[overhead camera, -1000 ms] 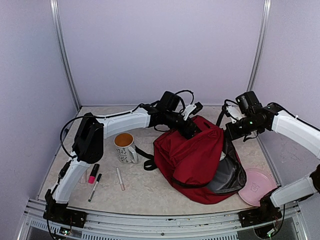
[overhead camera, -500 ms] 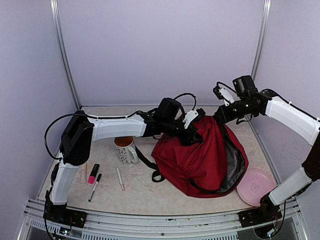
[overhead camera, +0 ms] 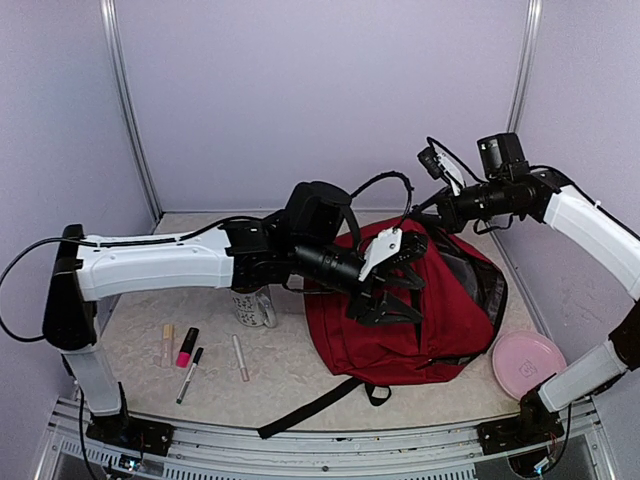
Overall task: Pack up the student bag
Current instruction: Hold the largest pocket of the student bag.
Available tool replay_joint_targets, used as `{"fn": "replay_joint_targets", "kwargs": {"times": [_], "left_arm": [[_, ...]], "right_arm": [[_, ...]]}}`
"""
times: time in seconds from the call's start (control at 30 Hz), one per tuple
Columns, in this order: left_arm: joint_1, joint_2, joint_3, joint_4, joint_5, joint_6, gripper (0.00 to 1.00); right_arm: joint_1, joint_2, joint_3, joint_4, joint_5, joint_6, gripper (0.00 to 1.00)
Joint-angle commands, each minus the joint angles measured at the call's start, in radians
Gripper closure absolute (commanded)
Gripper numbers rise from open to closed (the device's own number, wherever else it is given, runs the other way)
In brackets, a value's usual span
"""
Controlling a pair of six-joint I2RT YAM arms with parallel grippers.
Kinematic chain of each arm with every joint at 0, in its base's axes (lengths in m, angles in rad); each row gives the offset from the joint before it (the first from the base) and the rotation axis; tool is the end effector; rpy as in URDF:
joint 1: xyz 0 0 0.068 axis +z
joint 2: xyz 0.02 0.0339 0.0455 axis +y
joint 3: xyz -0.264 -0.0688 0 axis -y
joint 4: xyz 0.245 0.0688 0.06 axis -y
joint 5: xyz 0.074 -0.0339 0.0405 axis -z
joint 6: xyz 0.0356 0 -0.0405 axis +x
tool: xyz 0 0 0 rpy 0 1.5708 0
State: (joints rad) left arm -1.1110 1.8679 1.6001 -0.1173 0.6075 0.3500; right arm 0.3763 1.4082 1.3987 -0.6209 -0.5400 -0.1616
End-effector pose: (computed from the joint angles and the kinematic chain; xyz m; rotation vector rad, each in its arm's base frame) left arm 0.1793 -0.4079 0.3202 1.6485 1.2075 -1.0821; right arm 0.2790 0.1299 0.3701 -0.8688 2.0061 0.7136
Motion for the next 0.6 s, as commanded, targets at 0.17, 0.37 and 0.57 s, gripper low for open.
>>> {"fn": "replay_joint_targets", "kwargs": {"times": [0.17, 0.37, 0.57], "left_arm": [[0.097, -0.158, -0.007, -0.112, -0.117, 0.064, 0.27], [0.192, 0.139, 0.350, -0.355, -0.139, 0.107, 0.13], [0.199, 0.204, 0.345, -0.293, -0.049, 0.161, 0.17]], "right_arm": [[0.017, -0.087, -0.030, 0.038, -0.201, -0.136, 1.00], [0.064, -0.049, 0.019, -0.048, -0.245, -0.200, 1.00], [0.076, -0.063, 0.006, -0.071, -0.241, -0.218, 1.00]]}}
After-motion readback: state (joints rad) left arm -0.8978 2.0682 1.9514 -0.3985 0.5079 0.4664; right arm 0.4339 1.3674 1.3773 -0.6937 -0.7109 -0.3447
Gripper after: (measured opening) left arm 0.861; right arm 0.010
